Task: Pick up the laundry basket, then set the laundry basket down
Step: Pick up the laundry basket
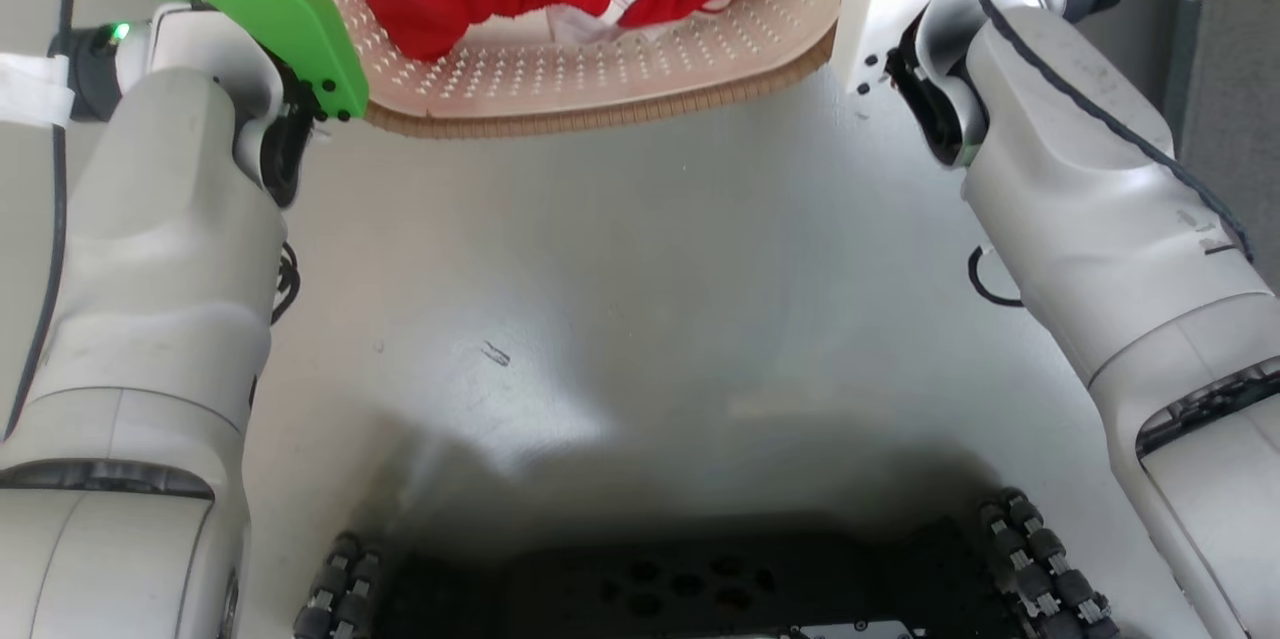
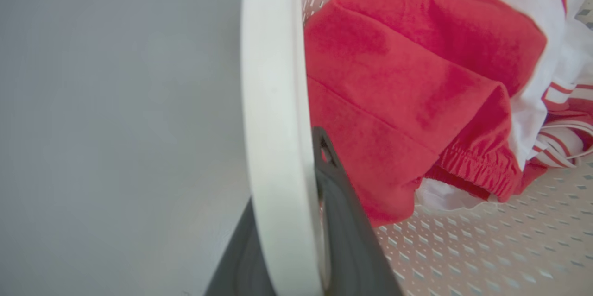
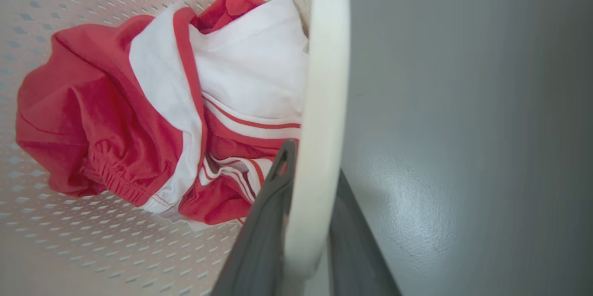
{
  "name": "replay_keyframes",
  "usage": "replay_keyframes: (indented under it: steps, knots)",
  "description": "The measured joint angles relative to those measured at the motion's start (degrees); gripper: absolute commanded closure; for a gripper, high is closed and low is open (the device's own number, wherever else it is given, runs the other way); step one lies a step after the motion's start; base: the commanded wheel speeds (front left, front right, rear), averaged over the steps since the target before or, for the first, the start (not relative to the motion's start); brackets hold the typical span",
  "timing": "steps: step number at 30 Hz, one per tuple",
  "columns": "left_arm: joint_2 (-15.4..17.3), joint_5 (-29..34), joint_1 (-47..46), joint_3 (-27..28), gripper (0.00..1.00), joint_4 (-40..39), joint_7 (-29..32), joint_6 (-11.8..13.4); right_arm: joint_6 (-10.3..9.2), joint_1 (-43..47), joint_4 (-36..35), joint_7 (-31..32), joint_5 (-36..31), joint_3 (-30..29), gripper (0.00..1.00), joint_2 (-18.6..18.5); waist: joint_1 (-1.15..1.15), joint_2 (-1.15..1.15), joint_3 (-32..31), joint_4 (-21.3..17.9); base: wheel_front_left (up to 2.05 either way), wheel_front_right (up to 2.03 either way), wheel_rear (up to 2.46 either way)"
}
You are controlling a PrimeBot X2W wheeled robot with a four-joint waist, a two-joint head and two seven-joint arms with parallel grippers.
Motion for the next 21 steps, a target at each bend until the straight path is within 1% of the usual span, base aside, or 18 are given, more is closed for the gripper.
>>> replay_keyframes:
  steps: [9, 15, 19, 21]
  knots:
    - [-1.07, -1.27, 2.02, 0.1, 1.0, 3.31, 0.07, -0.02, 1.01, 2.44, 2.99, -0.47, 2.41, 0.54, 1.0, 0.47, 0.0, 0.0, -4.07, -0.15, 0.0, 0.0, 0.0]
    - [-1.7, -2.57, 4.13, 0.51, 1.0, 5.84, 0.45, -0.04, 1.96, 4.64, 4.83, -0.4, 3.64, 1.33, 1.0, 0.85, 0.0, 0.0, -8.21, -0.27, 0.0, 0.0, 0.0]
    - [-1.97, -2.68, 5.64, 0.51, 1.0, 6.17, 0.54, -0.09, 2.04, 5.97, 5.46, -0.4, 4.2, 1.8, 1.0, 0.96, 0.0, 0.0, -10.13, -0.31, 0.0, 0.0, 0.0]
    - [-2.04, -2.67, 6.67, 0.24, 1.0, 6.3, 0.54, -0.09, 2.52, 6.92, 5.87, -0.38, 5.0, 2.07, 1.0, 1.02, 0.0, 0.0, -11.44, -0.32, 0.0, 0.0, 0.0]
